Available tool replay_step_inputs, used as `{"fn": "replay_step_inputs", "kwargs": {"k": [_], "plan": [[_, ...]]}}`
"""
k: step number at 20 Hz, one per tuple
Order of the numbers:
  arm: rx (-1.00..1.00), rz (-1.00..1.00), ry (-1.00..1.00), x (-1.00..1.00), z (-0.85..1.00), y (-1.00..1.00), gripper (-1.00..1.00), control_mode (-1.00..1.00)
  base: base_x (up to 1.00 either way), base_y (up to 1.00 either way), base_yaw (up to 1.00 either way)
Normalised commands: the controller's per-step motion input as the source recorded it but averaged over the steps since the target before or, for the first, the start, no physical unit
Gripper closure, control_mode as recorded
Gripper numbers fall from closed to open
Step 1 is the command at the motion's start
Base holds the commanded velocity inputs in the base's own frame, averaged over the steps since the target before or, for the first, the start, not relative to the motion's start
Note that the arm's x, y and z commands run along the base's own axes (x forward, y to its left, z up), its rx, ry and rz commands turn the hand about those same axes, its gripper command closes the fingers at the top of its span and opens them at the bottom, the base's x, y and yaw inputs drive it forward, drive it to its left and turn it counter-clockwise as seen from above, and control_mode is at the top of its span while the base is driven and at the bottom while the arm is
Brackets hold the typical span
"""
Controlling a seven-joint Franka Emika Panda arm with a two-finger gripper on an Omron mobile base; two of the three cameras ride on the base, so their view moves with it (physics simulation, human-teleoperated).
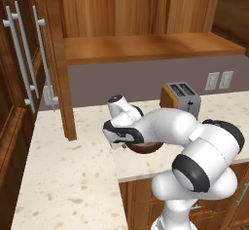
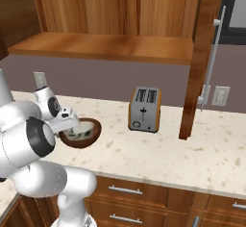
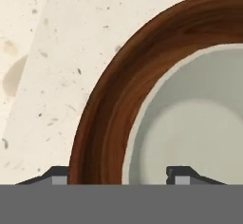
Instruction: Pick up the bowls on the counter and stack them on top of one another in the open cabinet. Place the smaller bowl on top of the larger bowl.
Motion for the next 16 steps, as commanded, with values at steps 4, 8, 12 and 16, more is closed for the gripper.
{"fn": "replay_step_inputs", "kwargs": {"k": [4,8,12,16], "plan": [[0.0,0.04,0.0,-0.01,0.0,0.0,1.0,-1.0,0.0,0.0,0.0],[0.0,0.0,-0.08,-0.08,0.0,0.0,1.0,-1.0,0.0,0.0,0.0],[0.01,0.0,-0.11,-0.07,0.06,0.0,1.0,-1.0,0.0,0.0,0.0],[0.02,0.0,-0.18,-0.24,0.37,-0.01,1.0,-1.0,0.0,0.0,0.0]]}}
